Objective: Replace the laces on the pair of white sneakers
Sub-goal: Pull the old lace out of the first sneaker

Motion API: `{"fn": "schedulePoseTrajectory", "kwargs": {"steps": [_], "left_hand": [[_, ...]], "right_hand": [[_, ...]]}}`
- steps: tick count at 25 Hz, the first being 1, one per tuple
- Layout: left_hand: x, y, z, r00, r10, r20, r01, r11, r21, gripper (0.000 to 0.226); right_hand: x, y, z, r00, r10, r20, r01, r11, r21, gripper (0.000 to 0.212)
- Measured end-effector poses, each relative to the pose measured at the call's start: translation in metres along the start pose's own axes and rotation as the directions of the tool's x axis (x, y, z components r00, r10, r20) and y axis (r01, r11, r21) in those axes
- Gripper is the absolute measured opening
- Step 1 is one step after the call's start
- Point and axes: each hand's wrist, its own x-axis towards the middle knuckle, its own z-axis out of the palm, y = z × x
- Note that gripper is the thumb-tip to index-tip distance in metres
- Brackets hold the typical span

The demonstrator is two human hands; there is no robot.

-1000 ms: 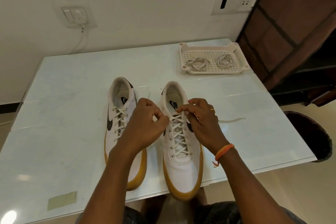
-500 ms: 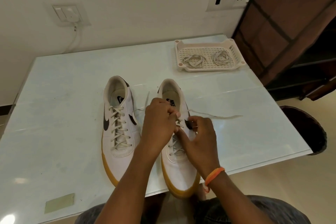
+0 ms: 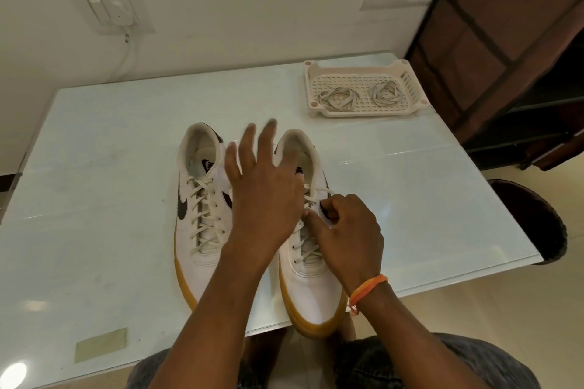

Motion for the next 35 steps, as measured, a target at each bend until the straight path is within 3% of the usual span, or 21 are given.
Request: {"fn": "schedulePoseTrajectory", "kwargs": {"steps": [3, 6, 7, 9, 10, 12, 14, 16, 18, 20, 26, 28, 30, 32, 35], "left_hand": [[-0.003, 0.008, 0.010, 0.988, 0.008, 0.153, -0.018, 0.998, 0.063, 0.009], [0.000, 0.008, 0.010, 0.993, -0.051, 0.107, 0.062, 0.993, -0.101, 0.016], [0.004, 0.007, 0.004, 0.988, -0.147, 0.041, 0.152, 0.961, -0.231, 0.018], [0.012, -0.004, -0.009, 0.906, -0.422, -0.040, 0.361, 0.818, -0.448, 0.017], [0.014, -0.013, -0.014, 0.841, -0.536, -0.071, 0.443, 0.760, -0.475, 0.014], [0.012, -0.029, -0.017, 0.781, -0.614, -0.114, 0.562, 0.771, -0.301, 0.015], [0.008, -0.030, -0.013, 0.845, -0.519, -0.127, 0.495, 0.850, -0.183, 0.035], [0.006, -0.018, -0.006, 0.966, -0.228, -0.123, 0.205, 0.963, -0.174, 0.042], [0.003, -0.004, 0.008, 0.999, 0.003, -0.037, -0.006, 0.995, -0.099, 0.030], [0.001, 0.004, 0.018, 0.994, 0.081, 0.074, -0.077, 0.996, -0.048, 0.019], [0.001, 0.008, 0.012, 1.000, 0.009, 0.017, -0.005, 0.973, -0.231, 0.007], [0.003, 0.004, 0.001, 0.991, -0.128, -0.027, 0.115, 0.949, -0.295, 0.007], [0.004, -0.009, -0.016, 0.930, -0.355, -0.098, 0.303, 0.890, -0.342, 0.010], [0.004, -0.026, -0.029, 0.865, -0.496, -0.083, 0.459, 0.846, -0.271, 0.015], [-0.007, -0.026, -0.034, 0.884, -0.461, 0.082, 0.467, 0.879, -0.093, 0.019]], "right_hand": [[-0.002, -0.001, -0.002, 1.000, -0.016, -0.005, 0.016, 1.000, -0.005, 0.026], [0.000, 0.001, -0.004, 1.000, -0.020, -0.010, 0.020, 1.000, 0.009, 0.023], [0.000, 0.002, -0.004, 1.000, -0.015, -0.006, 0.015, 1.000, 0.026, 0.022], [0.001, 0.004, -0.004, 1.000, -0.005, 0.006, 0.004, 0.998, 0.059, 0.022], [0.001, 0.004, -0.004, 1.000, -0.006, 0.008, 0.006, 0.998, 0.065, 0.022], [0.001, 0.003, -0.004, 1.000, -0.013, 0.007, 0.013, 0.998, 0.060, 0.022], [0.002, 0.003, -0.004, 1.000, -0.009, 0.008, 0.009, 0.998, 0.061, 0.022], [0.003, 0.003, -0.004, 1.000, -0.003, 0.008, 0.003, 0.998, 0.056, 0.021], [0.003, 0.003, -0.004, 1.000, -0.011, 0.001, 0.011, 0.999, 0.048, 0.021], [0.003, 0.003, -0.003, 1.000, -0.024, -0.002, 0.024, 0.999, 0.048, 0.021], [0.004, 0.002, -0.005, 1.000, -0.013, 0.012, 0.012, 0.998, 0.059, 0.024], [0.005, 0.003, -0.007, 1.000, 0.014, 0.019, -0.015, 0.997, 0.076, 0.023], [0.005, 0.002, -0.009, 0.999, 0.038, 0.027, -0.040, 0.994, 0.100, 0.023], [0.005, 0.001, -0.009, 0.999, 0.040, 0.033, -0.044, 0.993, 0.106, 0.023], [0.006, -0.003, -0.012, 0.997, 0.050, 0.060, -0.054, 0.996, 0.067, 0.023]]}}
